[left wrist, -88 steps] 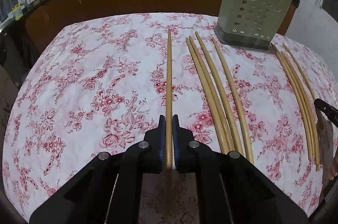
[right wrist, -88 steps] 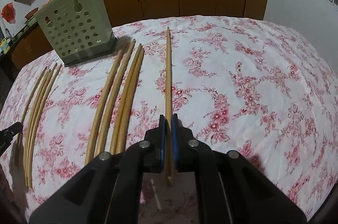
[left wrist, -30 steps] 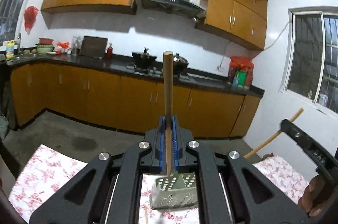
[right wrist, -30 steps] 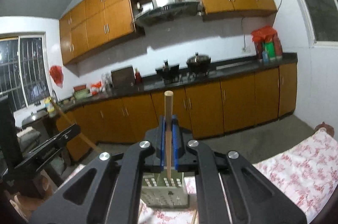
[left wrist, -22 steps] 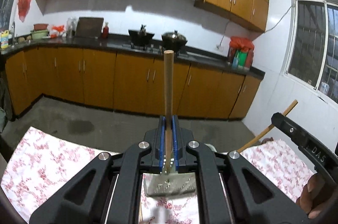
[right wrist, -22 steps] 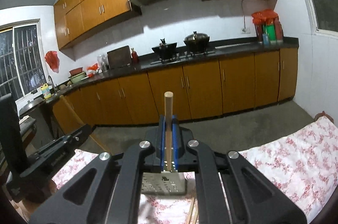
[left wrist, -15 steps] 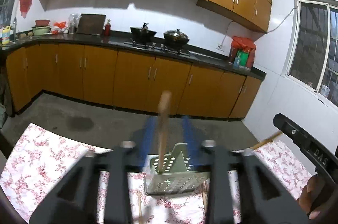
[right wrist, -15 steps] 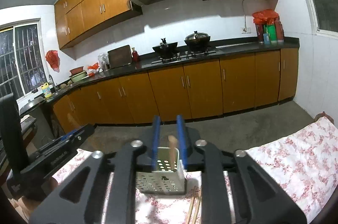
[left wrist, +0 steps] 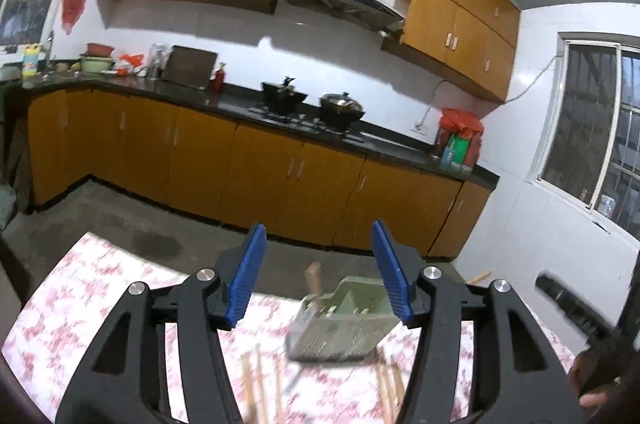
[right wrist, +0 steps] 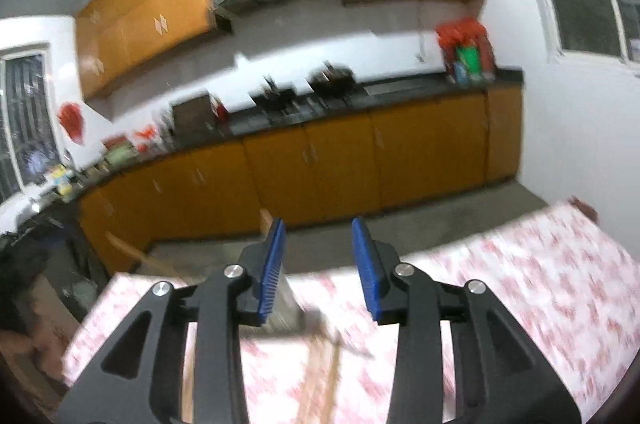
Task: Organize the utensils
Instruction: 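Open both tools to drop the chopsticks into the green holder, then lower both tools to the table and grasp one chopstick each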
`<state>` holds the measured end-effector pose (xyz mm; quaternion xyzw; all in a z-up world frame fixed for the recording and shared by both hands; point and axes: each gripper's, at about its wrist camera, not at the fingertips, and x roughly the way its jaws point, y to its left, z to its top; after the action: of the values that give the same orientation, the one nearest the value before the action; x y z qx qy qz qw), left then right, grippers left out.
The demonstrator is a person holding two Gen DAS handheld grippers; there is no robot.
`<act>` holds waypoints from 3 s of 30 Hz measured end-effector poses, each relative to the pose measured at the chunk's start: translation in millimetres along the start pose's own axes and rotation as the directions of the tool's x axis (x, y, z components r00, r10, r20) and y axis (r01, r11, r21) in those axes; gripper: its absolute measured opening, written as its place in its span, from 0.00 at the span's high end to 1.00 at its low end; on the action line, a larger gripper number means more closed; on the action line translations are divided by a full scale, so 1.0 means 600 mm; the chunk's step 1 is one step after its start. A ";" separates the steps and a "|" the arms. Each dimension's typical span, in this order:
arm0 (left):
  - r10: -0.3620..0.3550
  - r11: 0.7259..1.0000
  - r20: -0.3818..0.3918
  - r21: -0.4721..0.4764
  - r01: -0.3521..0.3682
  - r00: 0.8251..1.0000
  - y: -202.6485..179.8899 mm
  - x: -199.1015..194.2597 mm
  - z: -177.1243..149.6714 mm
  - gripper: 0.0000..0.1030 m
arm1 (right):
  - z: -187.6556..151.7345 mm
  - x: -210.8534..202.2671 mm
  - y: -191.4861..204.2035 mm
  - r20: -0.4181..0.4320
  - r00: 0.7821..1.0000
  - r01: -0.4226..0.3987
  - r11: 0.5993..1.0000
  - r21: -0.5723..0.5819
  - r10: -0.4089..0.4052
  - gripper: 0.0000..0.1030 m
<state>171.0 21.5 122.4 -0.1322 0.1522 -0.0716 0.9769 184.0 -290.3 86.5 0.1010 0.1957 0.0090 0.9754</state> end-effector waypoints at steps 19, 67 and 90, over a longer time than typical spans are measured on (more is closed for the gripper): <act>0.234 0.972 -0.435 0.134 -0.194 0.869 0.102 0.025 -0.294 0.51 | -0.303 0.098 0.001 -0.503 0.863 -0.065 0.998 -0.027 0.043 0.86; 0.246 0.968 -0.518 0.177 -0.179 0.819 0.115 0.064 -0.339 0.92 | -0.303 0.114 -0.033 -0.450 0.890 0.037 0.997 -0.068 -0.064 0.92; 0.233 0.969 -0.526 0.201 -0.147 0.818 0.110 0.049 -0.344 0.92 | -0.313 0.090 -0.035 -0.447 0.890 0.041 0.994 -0.104 -0.084 0.91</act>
<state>139.8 30.4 -93.8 -0.0160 0.4303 -0.0196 0.9023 161.5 -271.7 -108.3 0.0451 0.4191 0.0096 0.9068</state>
